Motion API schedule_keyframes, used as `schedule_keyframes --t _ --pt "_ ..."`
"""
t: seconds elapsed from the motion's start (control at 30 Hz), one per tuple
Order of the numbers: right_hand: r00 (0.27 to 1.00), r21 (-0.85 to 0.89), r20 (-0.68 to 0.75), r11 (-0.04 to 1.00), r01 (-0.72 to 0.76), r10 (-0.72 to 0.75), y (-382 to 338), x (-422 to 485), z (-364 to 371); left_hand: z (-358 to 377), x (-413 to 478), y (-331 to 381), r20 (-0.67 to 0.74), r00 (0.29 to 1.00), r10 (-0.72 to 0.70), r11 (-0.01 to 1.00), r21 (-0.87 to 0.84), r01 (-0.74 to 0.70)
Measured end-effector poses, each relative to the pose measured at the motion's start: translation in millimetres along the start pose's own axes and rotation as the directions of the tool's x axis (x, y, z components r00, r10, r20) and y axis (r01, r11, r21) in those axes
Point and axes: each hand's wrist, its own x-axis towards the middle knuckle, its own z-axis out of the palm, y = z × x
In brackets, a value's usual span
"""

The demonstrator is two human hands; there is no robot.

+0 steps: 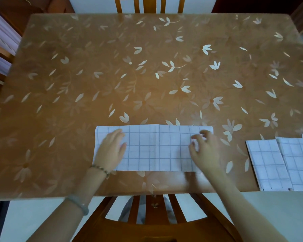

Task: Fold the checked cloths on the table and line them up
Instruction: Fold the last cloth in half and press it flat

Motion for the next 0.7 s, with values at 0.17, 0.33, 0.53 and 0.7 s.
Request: schedule_keyframes --t 0.17,0.33,0.53,0.7 --pt "0.924 0.072 0.222 0.95 0.304 -0.313 -68 19 68 46 39 51 0.141 0.959 0.247 0.944 0.188 -0.271" --pt "0.885 -0.029 0.375 0.95 0.311 -0.278 -72 28 103 70 56 47 0.24 0.957 0.162 0.92 0.316 -0.234" --pt "0.866 -0.072 0.429 0.946 0.317 -0.258 -60 23 116 82 53 37 0.24 0.956 0.168 0.921 0.308 -0.239" --pt "0.887 -0.155 0.402 0.938 0.309 -0.225 -47 25 108 80 52 28 0.205 0.973 0.109 0.936 0.308 -0.17"
